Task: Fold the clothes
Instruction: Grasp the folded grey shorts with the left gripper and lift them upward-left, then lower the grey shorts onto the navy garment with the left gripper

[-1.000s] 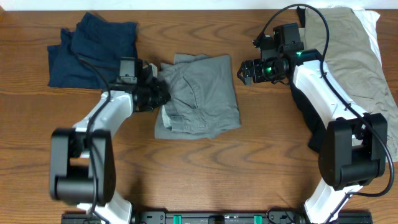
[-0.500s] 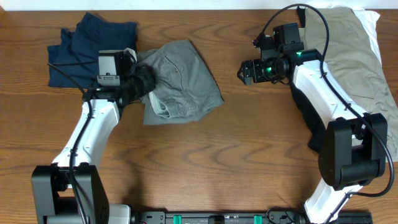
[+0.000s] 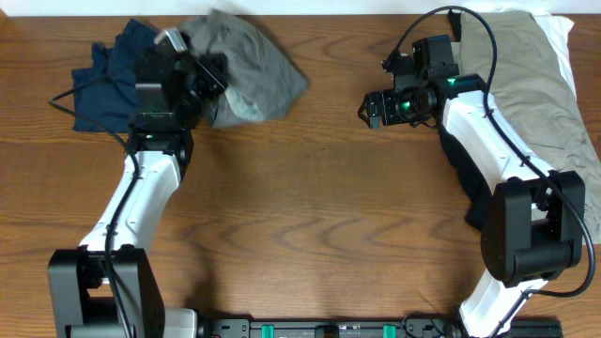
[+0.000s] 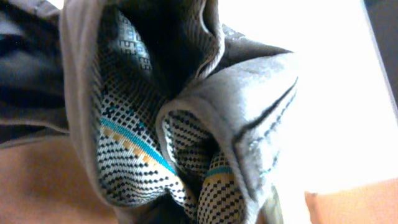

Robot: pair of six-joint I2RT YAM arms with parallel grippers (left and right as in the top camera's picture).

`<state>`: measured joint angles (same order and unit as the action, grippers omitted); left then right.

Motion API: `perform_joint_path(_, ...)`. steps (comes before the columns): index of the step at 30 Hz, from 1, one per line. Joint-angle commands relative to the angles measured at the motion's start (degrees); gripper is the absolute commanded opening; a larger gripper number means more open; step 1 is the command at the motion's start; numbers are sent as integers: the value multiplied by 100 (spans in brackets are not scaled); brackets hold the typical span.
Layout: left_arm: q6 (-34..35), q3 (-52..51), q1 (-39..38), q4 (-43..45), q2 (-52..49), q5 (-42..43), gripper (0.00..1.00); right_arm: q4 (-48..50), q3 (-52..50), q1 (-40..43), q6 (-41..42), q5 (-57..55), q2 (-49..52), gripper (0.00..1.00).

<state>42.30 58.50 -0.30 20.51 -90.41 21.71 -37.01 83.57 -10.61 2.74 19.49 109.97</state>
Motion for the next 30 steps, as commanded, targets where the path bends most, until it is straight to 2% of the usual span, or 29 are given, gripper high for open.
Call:
perform_joint_path(1,483,87,164,350,212,-533,6,-26,85,94,-70,-2,-122,91)
perform_joint_path(13,247,98,1132,1443,177,-1641,6,-26,85,96,-68,0,-122,91)
perform_joint_path(23,243,205,1567,2514,-551,-1635,6,-72,85,94,-66,0,-122,91)
perform_joint_path(30,367,522,1567,2553,-1231,-1534,6,-101,85,94,-68,0,-122,91)
